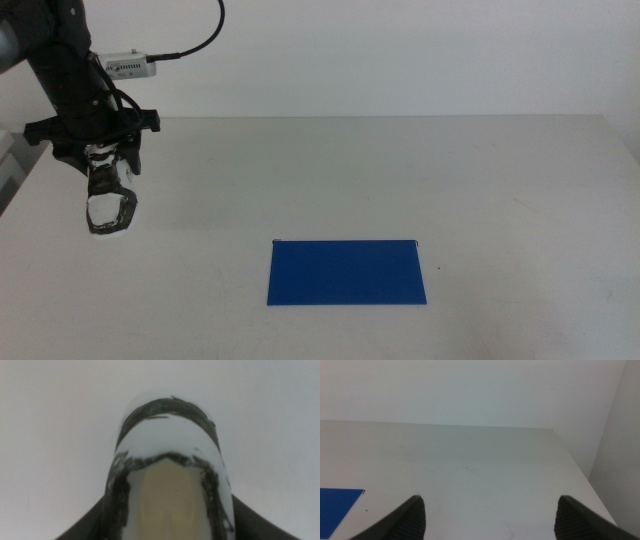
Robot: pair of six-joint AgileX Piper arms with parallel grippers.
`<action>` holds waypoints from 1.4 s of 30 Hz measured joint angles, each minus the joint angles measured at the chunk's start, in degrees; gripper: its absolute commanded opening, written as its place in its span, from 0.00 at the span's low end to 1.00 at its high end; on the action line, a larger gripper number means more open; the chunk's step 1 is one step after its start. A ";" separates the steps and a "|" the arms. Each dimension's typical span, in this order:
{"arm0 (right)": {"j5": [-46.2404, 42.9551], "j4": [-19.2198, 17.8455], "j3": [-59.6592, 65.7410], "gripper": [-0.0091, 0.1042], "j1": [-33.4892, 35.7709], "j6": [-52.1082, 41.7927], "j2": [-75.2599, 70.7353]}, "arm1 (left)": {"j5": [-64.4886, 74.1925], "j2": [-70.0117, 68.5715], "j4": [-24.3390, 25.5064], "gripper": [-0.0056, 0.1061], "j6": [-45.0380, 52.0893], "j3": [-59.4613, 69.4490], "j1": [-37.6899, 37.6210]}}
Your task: Use one arm to grab the shoe from the table and place it on the mat.
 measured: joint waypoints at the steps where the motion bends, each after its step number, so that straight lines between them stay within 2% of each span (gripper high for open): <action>1: 0.00 0.00 0.00 0.67 0.00 0.00 0.00 | 0.00 -1.04 0.00 0.04 -0.12 1.27 -0.42; 10: 0.00 0.00 0.00 0.67 0.00 0.00 0.00 | 0.06 -8.94 -0.05 0.04 -4.58 10.74 -8.01; 18: 0.00 0.00 0.00 0.67 0.00 0.00 0.00 | -0.04 -9.00 -0.05 0.05 -11.32 11.25 -17.35; 28: 0.00 0.00 0.00 0.67 0.00 0.00 0.00 | -0.06 -1.61 -0.59 0.05 -16.83 2.68 -30.22; 32: 0.00 0.00 0.00 0.67 0.00 0.00 0.00 | -0.06 2.38 -2.21 0.05 -18.18 -1.72 -34.35; 42: 0.00 0.00 0.00 0.67 0.00 0.00 0.00 | -0.08 7.99 -3.80 0.05 -16.92 -5.35 -38.02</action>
